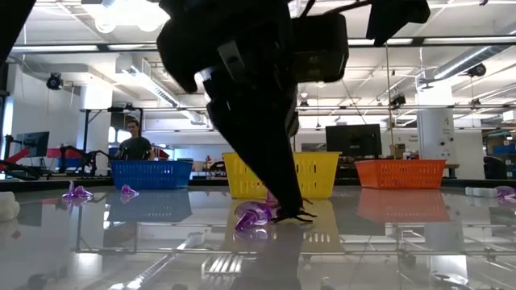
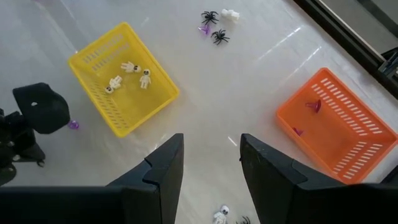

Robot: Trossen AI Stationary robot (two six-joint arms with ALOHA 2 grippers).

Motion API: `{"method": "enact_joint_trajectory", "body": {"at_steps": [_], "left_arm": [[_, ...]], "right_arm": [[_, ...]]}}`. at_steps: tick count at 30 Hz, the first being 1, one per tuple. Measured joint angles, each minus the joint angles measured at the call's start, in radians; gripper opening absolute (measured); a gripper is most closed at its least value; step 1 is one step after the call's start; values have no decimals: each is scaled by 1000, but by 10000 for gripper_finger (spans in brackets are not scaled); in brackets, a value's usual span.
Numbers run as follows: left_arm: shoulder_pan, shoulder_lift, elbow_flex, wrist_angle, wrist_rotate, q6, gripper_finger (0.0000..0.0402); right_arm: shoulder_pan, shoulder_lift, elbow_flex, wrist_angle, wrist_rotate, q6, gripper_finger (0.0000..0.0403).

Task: Sort Halloween decoration
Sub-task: Put the black spider toy into the blue bin

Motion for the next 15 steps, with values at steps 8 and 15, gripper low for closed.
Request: {"method": "enact_joint_trajectory", "body": {"at_steps": [8, 15], "left_arm": [[25, -85, 4, -141, -75, 24, 1], [51, -157, 4, -256, -129, 39, 1]], "right_arm": [[0, 0, 0, -1, 1, 0, 148], [0, 0, 0, -1, 1, -10, 144]]}}
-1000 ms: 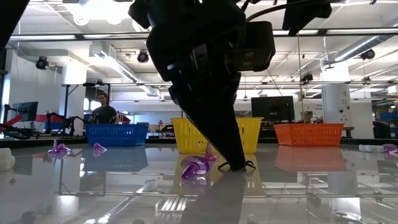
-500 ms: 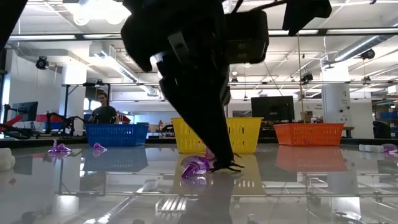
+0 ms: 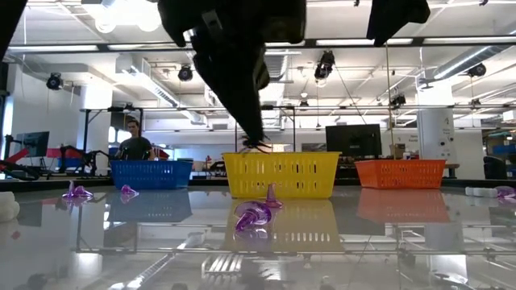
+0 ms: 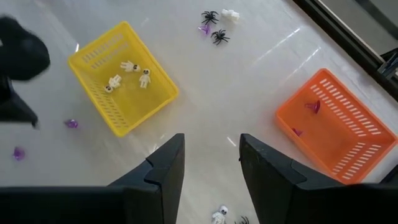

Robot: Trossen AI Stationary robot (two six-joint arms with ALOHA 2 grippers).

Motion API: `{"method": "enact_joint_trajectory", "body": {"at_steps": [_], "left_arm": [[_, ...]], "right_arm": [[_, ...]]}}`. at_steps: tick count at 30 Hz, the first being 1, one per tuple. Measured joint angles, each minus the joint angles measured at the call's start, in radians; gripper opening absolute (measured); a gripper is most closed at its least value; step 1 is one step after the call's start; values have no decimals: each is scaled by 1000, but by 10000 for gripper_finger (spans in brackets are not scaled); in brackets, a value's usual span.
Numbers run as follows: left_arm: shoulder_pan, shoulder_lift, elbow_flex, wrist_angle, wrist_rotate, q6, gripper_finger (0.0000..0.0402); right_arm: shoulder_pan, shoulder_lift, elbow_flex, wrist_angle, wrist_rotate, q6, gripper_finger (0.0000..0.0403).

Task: Sort Halloween decoration
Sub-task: Put the black spider toy into the blue bin

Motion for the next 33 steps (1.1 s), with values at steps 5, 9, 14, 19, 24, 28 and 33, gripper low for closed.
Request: {"method": "enact_joint_trajectory", "body": {"at_steps": [5, 9, 14, 19, 24, 28, 33], "left_arm": [[38, -67, 0, -154, -60, 18, 1], [88, -141, -7, -228, -76, 24, 0], [168, -227, -9, -269, -100, 61, 0], [269, -291, -10, -302, -102, 100, 0], [367, -324, -11, -404, -157, 149, 0], [446, -352, -14, -421, -171, 192, 0], [540, -376, -45, -423, -170, 256, 0]], "right_arm": [[0, 0, 0, 0, 0, -3, 146], [0, 0, 0, 0, 0, -5, 148], [0, 0, -1, 0, 0, -6, 144], [0, 0, -1, 0, 0, -6, 146], [0, 0, -1, 0, 0, -6, 148], [0, 0, -1, 0, 1, -6, 144], [0, 0, -2, 0, 2, -5, 142]]}}
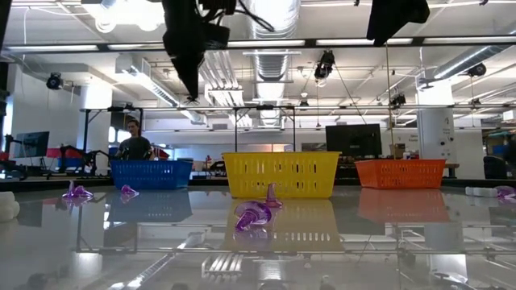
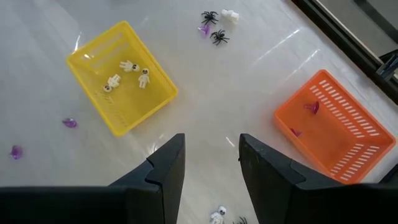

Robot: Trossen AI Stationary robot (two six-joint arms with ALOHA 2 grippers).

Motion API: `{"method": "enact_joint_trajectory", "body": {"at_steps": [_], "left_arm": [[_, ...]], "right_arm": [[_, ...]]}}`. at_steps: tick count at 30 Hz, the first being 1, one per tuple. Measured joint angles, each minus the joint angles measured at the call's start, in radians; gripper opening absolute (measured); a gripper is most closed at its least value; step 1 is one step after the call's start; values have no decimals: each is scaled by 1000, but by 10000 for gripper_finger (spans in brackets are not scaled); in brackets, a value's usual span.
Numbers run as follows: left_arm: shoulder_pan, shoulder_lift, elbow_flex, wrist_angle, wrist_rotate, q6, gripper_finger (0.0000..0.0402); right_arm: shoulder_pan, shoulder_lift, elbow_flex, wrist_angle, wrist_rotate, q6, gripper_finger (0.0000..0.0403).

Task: Sort Halloween decoration
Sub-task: Put the black spider toy into the blue bin

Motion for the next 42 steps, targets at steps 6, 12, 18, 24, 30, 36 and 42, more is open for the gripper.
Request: {"method": "enact_joint_trajectory", "body": {"at_steps": [6, 12, 18, 24, 30, 36, 42], "left_arm": [[116, -39, -98, 43, 9, 86, 0], [233, -91, -236, 150, 122, 132, 0], [324, -127, -366, 255, 185, 183, 0], [398, -124, -450, 349, 232, 205, 0], [458, -123, -493, 418, 232, 230, 0], [502, -123, -496, 417, 237, 236, 0], [533, -122, -497, 417, 293, 248, 0]], "right_arm": [[0, 0, 0, 0, 1, 0, 146], [0, 0, 0, 2, 5, 24, 141], [0, 0, 0, 9, 5, 37, 144], [0, 0, 0, 9, 5, 94, 145], [0, 0, 0, 9, 5, 135, 142], [0, 0, 0, 9, 5, 158, 141], [0, 2, 0, 9, 5, 176, 144]]}}
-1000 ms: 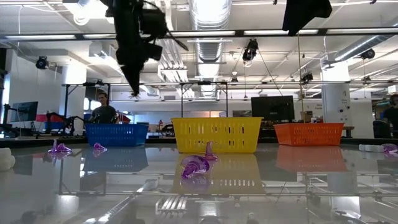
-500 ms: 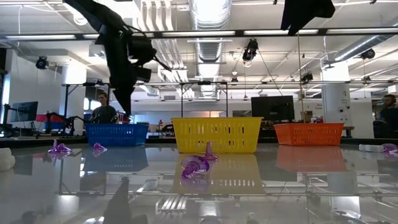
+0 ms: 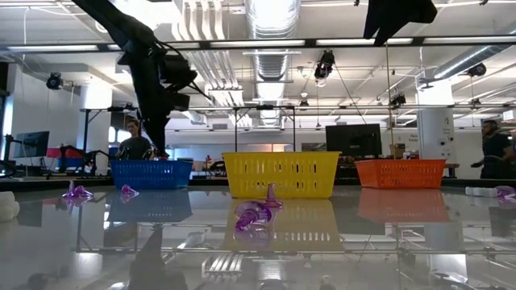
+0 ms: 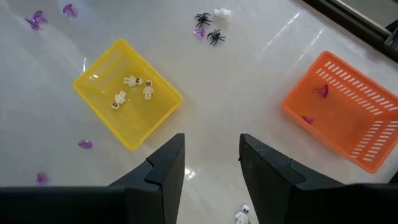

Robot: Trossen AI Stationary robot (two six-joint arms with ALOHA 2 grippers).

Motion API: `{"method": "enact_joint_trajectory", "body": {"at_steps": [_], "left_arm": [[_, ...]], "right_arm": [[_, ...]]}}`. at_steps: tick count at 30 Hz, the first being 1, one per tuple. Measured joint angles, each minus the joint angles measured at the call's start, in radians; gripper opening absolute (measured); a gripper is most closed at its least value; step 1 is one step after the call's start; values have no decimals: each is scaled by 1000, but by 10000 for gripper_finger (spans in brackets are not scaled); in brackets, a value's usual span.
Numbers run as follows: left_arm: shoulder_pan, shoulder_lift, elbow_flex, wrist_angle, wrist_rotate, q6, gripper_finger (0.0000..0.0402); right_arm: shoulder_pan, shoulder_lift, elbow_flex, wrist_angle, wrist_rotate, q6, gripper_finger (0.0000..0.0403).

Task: Sort Halloween decoration
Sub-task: Put the black spider toy into the blue bin, then put the purple witch hat toy into the orange bin

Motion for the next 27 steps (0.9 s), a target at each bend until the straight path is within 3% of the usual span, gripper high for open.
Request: {"method": "enact_joint_trajectory", "body": {"at_steps": [6, 18, 27], "left_arm": [[3, 0, -4, 0, 24, 5, 15], [3, 0, -4, -38, 25, 5, 100], [-3, -41, -5, -147, 25, 5, 107]], "right_arm": [[0, 12, 0, 0, 0, 9, 140], [0, 44, 0, 1, 0, 9, 139], [-2, 44, 0, 35, 0, -70, 139]]}}
